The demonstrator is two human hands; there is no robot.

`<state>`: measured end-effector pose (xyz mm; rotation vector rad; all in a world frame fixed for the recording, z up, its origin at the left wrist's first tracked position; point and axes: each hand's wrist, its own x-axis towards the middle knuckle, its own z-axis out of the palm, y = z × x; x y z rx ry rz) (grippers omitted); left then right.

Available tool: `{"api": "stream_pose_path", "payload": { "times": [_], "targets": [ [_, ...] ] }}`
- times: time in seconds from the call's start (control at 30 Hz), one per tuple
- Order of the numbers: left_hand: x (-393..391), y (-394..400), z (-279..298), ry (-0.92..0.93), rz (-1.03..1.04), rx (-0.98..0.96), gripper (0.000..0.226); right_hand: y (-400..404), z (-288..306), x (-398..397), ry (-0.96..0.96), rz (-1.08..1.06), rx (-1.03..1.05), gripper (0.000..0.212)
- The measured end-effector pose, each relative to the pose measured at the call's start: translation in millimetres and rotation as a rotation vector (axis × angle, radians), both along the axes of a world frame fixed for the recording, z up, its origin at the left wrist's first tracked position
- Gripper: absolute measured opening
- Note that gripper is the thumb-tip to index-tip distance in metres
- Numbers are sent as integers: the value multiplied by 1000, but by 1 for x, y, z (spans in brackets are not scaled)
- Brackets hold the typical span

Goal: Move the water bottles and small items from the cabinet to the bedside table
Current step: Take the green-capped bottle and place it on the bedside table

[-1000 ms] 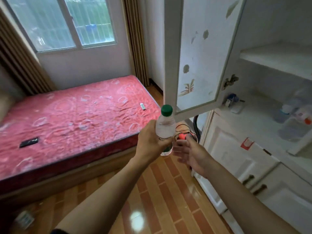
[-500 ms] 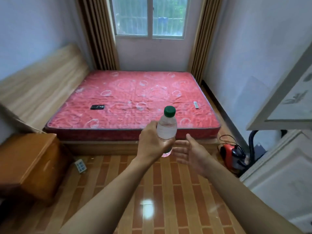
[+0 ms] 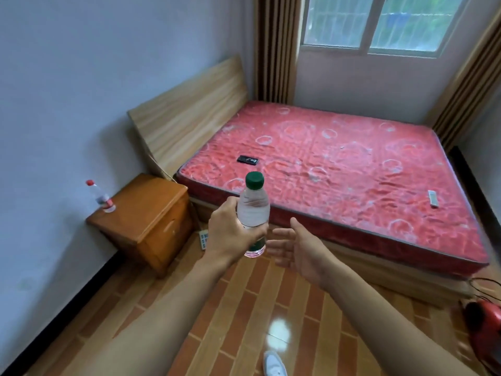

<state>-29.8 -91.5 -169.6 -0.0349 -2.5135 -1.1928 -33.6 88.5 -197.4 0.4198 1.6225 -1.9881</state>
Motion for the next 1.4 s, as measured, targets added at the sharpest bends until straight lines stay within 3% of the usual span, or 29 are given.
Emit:
{"api": "stream_pose_path", "payload": {
  "times": [0.57,0.8,1.0,1.4],
  "targets": [
    [-120,-149,3,-63,471,14,60,-166,1,-186,8,387,-17,53],
    [-177,-245,-6,-30,492,43,56,-265,-8,-254,-16,403,15,56],
    [-225,-327,-12,-55,491,84,66,-344,-12,-306,-31,418,48,56],
    [-328,-429,-28,-145,570,44,59,-462,-41,-422,-153,507,59,57]
  ]
}}
